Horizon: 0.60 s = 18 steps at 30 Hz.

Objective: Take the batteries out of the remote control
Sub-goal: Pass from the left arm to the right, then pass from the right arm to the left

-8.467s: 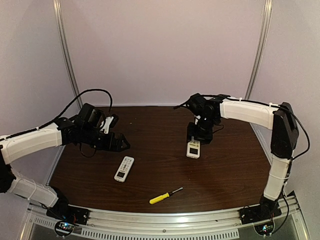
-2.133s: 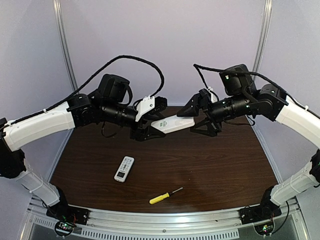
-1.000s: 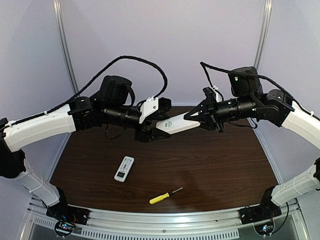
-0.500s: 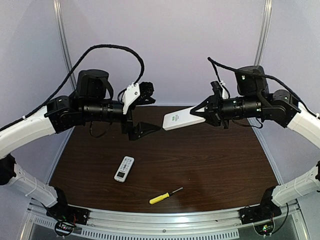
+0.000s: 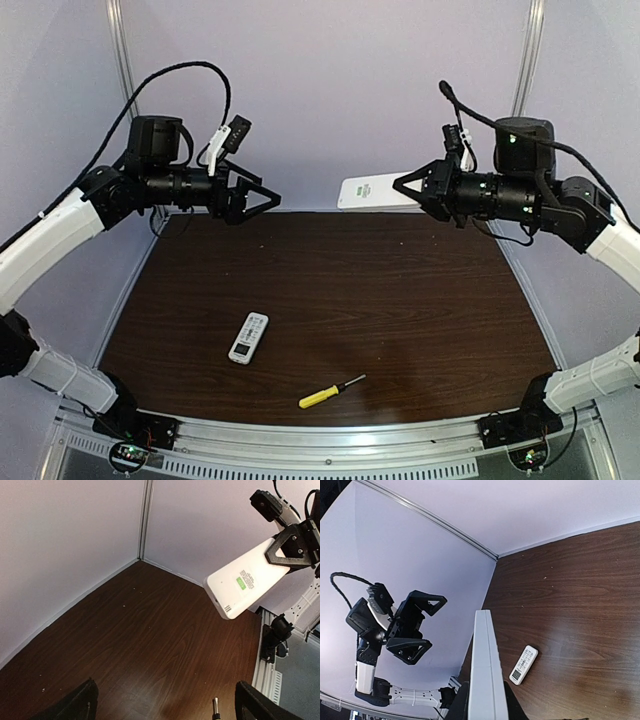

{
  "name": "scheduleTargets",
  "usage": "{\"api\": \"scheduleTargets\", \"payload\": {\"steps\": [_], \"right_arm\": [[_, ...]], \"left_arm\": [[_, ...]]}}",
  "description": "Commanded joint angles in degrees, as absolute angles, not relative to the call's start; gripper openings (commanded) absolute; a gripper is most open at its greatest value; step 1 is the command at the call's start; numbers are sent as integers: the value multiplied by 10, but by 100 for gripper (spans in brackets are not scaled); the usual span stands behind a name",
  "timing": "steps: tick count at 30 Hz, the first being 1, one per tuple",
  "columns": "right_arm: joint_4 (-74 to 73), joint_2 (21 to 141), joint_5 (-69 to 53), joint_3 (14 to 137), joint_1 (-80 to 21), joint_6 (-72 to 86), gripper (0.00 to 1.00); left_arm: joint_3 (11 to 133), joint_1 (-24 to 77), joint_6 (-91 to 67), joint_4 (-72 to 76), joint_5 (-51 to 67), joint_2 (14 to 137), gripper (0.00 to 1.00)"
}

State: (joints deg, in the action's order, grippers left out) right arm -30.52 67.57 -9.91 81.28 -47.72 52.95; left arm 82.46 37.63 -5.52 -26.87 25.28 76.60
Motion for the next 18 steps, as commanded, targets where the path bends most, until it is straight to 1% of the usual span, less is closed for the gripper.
{"api": "scheduleTargets", "payload": {"steps": [1,3,5,9,12,16,18], "right_arm": [[-201,659,-102,816,-472,496,0],[-165,658,-119,807,-472,494,0],[-128,660,-139,798,-471,494,0],[-75,668,-176,786,-471,496,0],[-39,676,-199,779,-471,502,0],[11,687,-237,770,-471,514,0],[22,696,-256,773,-471,513,0]], "left_arm": [[807,347,-173,-193,445,751,97],[799,327,-230,-143,514,755,97],[792,318,-295,-81,556,759,95],[767,317,-397,37,562,753,95],[769,317,-424,48,554,755,93],[764,320,-495,117,573,768,88],[769,320,-509,124,575,775,83]]}}
